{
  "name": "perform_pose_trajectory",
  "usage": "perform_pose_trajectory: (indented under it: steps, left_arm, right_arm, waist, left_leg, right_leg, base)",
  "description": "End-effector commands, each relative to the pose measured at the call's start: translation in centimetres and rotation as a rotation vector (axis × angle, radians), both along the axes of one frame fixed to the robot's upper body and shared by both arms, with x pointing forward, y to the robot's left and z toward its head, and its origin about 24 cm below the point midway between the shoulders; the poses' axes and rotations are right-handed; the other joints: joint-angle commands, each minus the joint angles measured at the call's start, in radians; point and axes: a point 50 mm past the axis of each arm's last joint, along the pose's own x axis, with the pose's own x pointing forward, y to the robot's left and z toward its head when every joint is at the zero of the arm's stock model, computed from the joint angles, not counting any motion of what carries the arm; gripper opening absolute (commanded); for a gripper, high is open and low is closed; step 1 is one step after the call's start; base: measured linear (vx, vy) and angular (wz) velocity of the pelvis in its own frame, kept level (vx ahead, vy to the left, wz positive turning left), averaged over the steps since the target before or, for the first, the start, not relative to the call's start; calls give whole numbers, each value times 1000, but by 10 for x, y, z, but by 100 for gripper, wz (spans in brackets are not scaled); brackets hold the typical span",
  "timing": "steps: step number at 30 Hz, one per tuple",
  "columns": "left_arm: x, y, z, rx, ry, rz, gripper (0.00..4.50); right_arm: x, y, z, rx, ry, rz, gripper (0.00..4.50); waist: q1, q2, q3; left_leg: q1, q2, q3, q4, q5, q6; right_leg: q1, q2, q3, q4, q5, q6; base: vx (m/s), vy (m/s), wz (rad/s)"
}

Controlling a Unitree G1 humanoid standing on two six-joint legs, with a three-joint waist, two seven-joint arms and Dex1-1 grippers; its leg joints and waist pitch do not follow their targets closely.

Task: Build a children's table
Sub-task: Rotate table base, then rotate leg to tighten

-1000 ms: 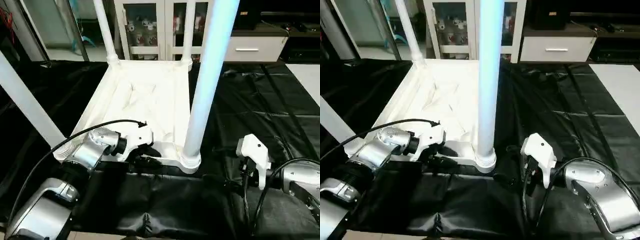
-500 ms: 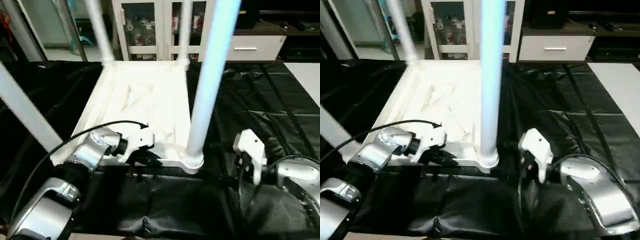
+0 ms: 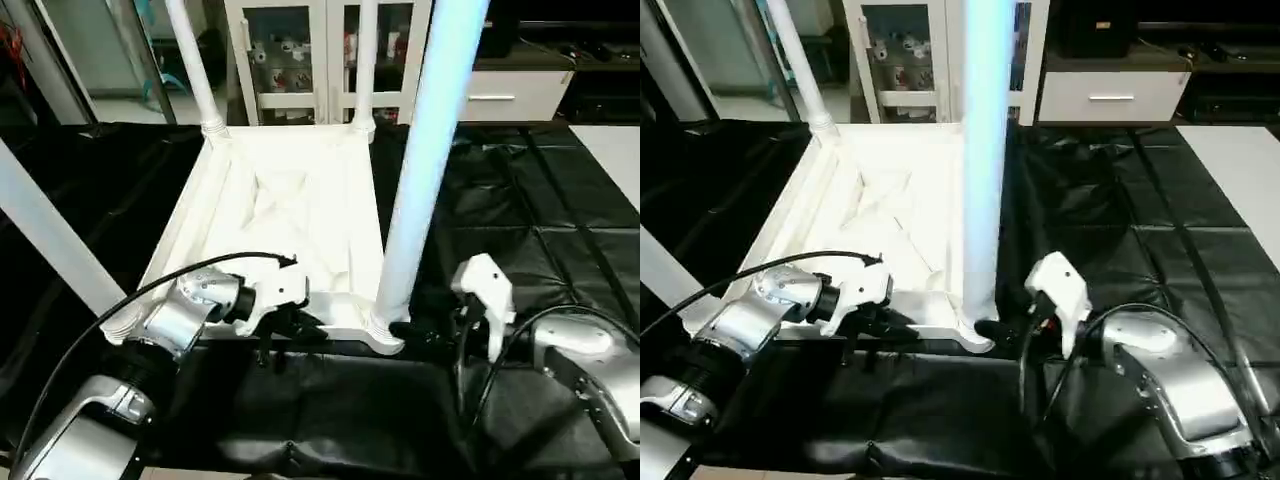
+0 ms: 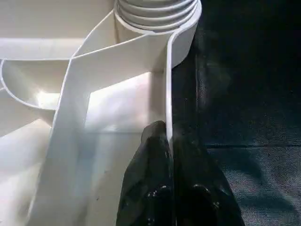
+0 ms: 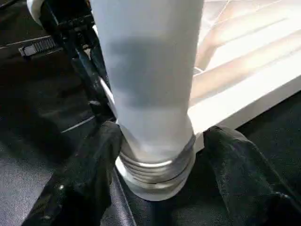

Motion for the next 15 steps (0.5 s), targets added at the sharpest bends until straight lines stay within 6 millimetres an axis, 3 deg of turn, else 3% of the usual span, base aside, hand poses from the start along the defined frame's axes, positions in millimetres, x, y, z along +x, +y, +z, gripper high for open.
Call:
perform_pose_trajectory:
  steps: [1,3,4,5,14,15]
  left_arm:
    - [-7,-4,-9,1,33,-4,0]
    - [-7,-3,-9,2,32,-1,0]
    - [-7,-3,-9,2,31,1,0]
    - [-7,-4,-9,2,31,3,0]
    - [-8,-4,-9,8,30,1,0]
    - [-8,-4,-9,9,29,0,0]
  right_arm:
    - [4,3,1,-25,-2,28,278]
    - [4,3,0,-35,1,41,278]
    - [4,3,0,-41,2,47,278]
    - [5,2,-1,-51,1,49,278]
    - [9,3,-6,-89,6,64,278]
    - [9,4,-6,-70,17,55,295]
  waist:
    - [-4,-23,-52]
    - [-4,-22,-51]
    - [-5,-33,-51]
    - [-2,-27,-51]
    - [-4,-29,-50]
    - [-5,-29,-50]
  left_leg:
    - [18,80,-31,-77,-168,78]
    - [19,80,-30,-77,-176,76]
    - [19,80,-29,-78,-176,77]
    - [19,81,-30,-78,-173,74]
    - [20,81,-29,-79,-186,68]
    - [19,80,-29,-79,-191,69]
  right_leg:
    - [32,-94,46,-77,-94,-260]
    - [30,-94,47,-79,-109,-258]
    - [30,-93,47,-81,-113,-256]
    - [30,-95,47,-79,-120,-252]
    - [28,-95,49,-82,-130,-251]
    - [28,-95,49,-83,-138,-250]
  base:
    - [0,0,0]
    - [0,0,0]
    - [0,0,0]
    - [0,0,0]
    - [0,0,0]
    - [0,0,0]
